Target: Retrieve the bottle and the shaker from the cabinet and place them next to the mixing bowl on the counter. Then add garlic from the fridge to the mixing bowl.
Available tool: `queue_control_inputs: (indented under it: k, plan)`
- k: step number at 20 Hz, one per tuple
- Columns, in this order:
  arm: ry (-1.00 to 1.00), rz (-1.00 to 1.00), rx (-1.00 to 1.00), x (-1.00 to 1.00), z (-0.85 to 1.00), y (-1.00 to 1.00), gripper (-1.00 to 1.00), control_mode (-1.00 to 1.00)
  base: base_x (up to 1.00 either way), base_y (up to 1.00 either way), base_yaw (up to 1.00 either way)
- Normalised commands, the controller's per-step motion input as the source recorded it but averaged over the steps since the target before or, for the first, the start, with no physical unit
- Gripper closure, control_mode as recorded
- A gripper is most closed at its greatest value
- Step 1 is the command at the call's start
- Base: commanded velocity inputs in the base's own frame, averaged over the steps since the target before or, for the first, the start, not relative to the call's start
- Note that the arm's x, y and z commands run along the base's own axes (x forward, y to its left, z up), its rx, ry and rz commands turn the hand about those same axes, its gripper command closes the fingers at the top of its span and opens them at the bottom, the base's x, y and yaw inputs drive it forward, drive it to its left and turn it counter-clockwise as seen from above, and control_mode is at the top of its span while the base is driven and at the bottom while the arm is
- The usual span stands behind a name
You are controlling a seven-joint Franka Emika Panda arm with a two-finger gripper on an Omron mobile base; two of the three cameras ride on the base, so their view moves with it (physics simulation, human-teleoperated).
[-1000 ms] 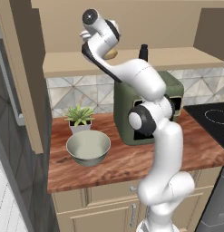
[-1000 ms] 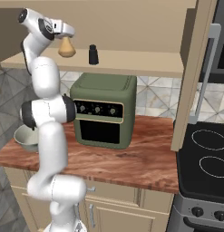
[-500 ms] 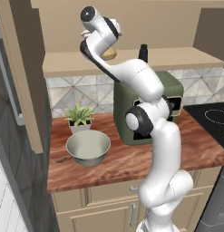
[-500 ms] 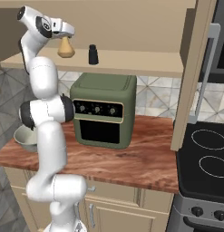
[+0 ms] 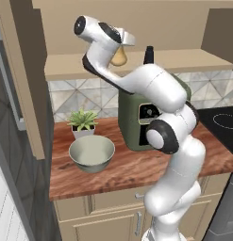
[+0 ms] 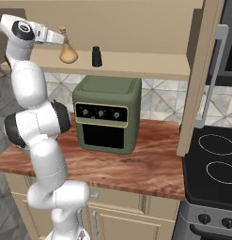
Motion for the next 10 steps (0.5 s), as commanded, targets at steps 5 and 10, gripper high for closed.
queue_control_inputs:
  k: [5,10]
  plan:
    - [-0.59,-0.34,0.00,-1.00,-0.10,0.00,1.00,-1.00,0.00,0.00,0.00]
    - [-0.49,-0.33,0.00,-0.98,0.38,-0.05,1.00,-1.00,0.00,0.00,0.00]
